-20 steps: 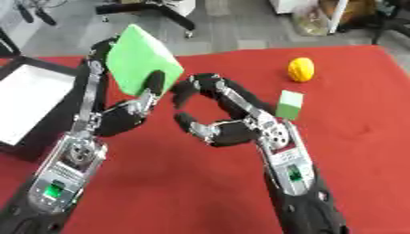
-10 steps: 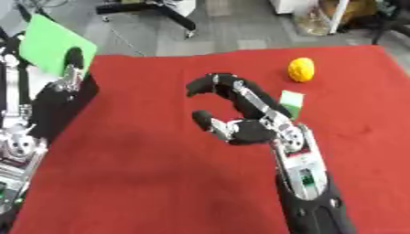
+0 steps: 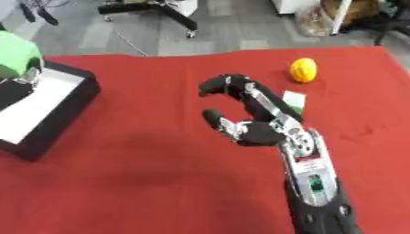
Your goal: Pick up the objects with one hand, pass them to the other hand, and then place them into the box on the other side of the table.
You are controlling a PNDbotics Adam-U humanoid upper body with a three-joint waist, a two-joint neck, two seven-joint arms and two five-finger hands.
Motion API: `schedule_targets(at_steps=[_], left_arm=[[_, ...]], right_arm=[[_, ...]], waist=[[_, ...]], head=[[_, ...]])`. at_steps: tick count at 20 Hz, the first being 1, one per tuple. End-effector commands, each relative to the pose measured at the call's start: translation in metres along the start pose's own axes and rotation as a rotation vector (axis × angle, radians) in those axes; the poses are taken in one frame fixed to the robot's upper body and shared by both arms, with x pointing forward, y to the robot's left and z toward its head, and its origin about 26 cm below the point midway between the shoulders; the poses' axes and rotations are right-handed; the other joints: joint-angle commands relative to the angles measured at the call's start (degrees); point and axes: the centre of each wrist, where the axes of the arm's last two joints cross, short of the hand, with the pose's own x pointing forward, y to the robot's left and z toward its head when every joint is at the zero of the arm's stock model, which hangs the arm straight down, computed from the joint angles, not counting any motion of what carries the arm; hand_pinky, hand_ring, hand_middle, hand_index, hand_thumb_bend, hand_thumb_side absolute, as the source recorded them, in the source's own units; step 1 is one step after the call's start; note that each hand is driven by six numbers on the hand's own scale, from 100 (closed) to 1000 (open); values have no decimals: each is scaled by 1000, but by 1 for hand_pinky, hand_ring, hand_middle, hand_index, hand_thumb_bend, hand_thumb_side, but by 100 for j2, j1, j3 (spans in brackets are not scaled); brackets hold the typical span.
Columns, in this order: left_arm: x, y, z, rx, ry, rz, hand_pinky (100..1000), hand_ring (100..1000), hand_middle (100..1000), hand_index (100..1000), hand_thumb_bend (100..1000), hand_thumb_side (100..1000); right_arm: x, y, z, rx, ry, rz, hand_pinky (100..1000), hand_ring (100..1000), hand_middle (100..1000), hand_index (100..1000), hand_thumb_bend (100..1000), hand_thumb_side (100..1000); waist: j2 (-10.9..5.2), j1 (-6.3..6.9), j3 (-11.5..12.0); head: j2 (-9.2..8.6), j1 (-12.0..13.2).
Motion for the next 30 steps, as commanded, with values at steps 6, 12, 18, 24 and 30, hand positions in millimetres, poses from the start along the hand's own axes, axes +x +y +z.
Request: schedule_targets(at_steps=[6,12,18,24,30], left_arm=[[-28,10,-36,-128,105,-137,885,889,935,1000,1000,755],[-15,33,-29,-28,14,-107,888,902,955,1000,1000,681],[36,56,22,123,-325,339,835,856,888,963,778,595],[64,53,74,106,-578,702,803,812,841,932,729,600],[80,28,95,11,-631,903,789,794,822,913,690,619]], right_arm=[[5,-4,-2,11,-12,29,854,830,659,752,293,523],[6,-9,0,-3,-4,54,855,831,664,759,297,519],[-5,-55,5,-63,125,240,859,875,790,862,329,493],[-43,-96,3,-47,338,433,894,970,947,965,473,441],[-94,-105,14,35,585,502,891,964,943,977,479,429]], waist=[[-88,56,-37],[-97,62,-16],[-113,47,11],[-124,39,93],[-142,41,172]], head=[[-10,30],[-10,-61],[-10,-281],[-10,-611],[-10,-778]])
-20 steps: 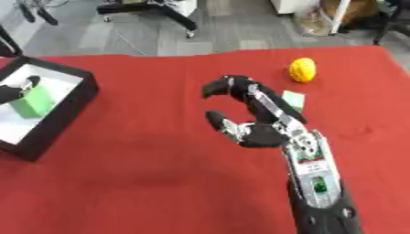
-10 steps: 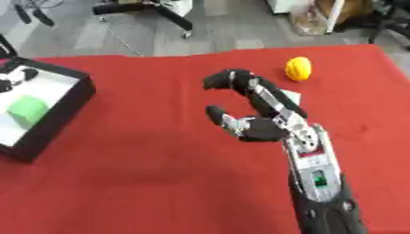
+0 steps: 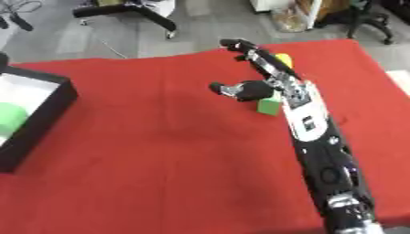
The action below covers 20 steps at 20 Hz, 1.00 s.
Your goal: Pick up the objects with one hand, pass them to the other hand, and then place them into the box on the other side of the table.
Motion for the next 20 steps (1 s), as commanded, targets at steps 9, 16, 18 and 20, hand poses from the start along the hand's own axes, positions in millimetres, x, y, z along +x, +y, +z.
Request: schedule_targets(at_steps=[9,16,18,20], left_arm=[[4,-24,18,-95,34,92,787,789,816,909,669,649],[2,-29,21,-135,55,92,788,790,818,911,663,661],[1,-29,22,-142,60,92,788,790,818,911,662,665],[0,-30,22,-148,62,92,788,790,818,912,668,663]], right_arm=[[-37,-25,11,-5,198,210,900,963,931,978,475,430],[-52,-54,35,-52,275,243,901,962,906,978,468,428],[-60,-56,44,-13,304,226,905,965,911,980,469,423],[-67,-57,52,33,332,207,907,968,914,982,465,338]], waist=[[-152,33,30],[-156,24,7],[-156,22,1],[-154,23,-6]], head=[[-11,-210],[-11,-223],[-11,-219],[-11,-216]])
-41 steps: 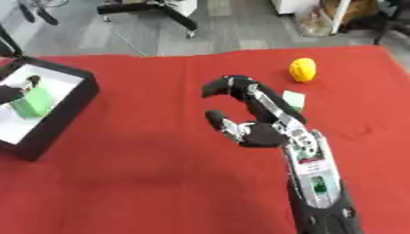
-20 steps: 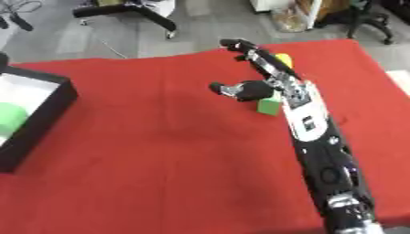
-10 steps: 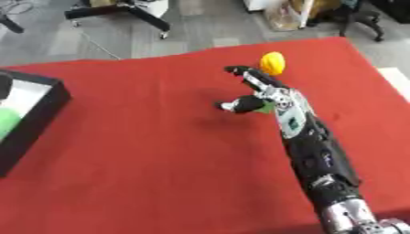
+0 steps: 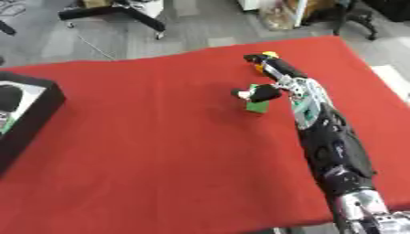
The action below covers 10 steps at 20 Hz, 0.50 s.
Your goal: Pick up the objects with one hand, pass them to the other hand, and then place them into the box on the other side of the table.
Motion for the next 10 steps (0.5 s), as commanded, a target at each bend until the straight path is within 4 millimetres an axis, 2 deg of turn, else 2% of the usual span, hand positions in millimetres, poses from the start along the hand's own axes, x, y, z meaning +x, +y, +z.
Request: schedule_targets(at_steps=[1,7,10], left_arm=[[3,1,-1,-9,-15,-7,788,790,818,912,658,671],[3,0,-1,-17,-17,-7,788,790,818,912,656,673],[4,-1,-1,-19,-17,-7,788,789,818,912,653,676]], right_arm=[[-14,-20,8,33,33,14,908,969,917,981,462,403],[-30,-9,15,115,90,-23,904,962,887,957,448,385],[-31,-5,15,104,97,-39,894,942,836,897,434,369]], waist=[[-153,24,-9],[-148,39,-27],[-144,41,-27]], head=[[-12,12],[-12,7],[-12,15]])
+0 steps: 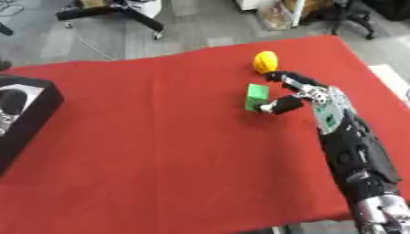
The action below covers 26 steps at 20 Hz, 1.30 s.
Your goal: Pick up the objects with one hand, pass them to the other hand, and then place them into the box on the other side of the table.
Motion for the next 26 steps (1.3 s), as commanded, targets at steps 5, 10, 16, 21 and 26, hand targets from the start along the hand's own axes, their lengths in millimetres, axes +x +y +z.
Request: schedule_targets(at_steps=[5,10,16,21,26], left_arm=[[5,0,-1,-5,-20,-4,788,789,818,912,651,678],[4,-1,-1,-6,-17,-1,787,789,818,912,651,679],[3,-2,-1,-9,-14,3,787,788,818,911,649,680],[2,-3,0,-9,-9,1,787,788,818,910,643,681],[-2,-8,-2,-11,9,3,780,780,810,902,585,667]], right_arm=[[-2,-12,2,-116,-11,-18,877,904,758,789,407,350],[5,-10,-2,-161,-50,-20,870,889,718,703,371,335],[13,-9,-5,-171,-96,-16,862,871,674,588,316,293],[28,-13,-6,-227,-181,-24,848,842,608,491,214,219],[74,-22,-1,-370,-380,-94,842,833,594,477,176,224]], waist=[[-142,38,14],[-140,36,31],[-139,32,39],[-135,36,30],[-127,44,14]], head=[[-12,-2],[-12,-21],[-12,-40],[-12,-18],[-12,137]])
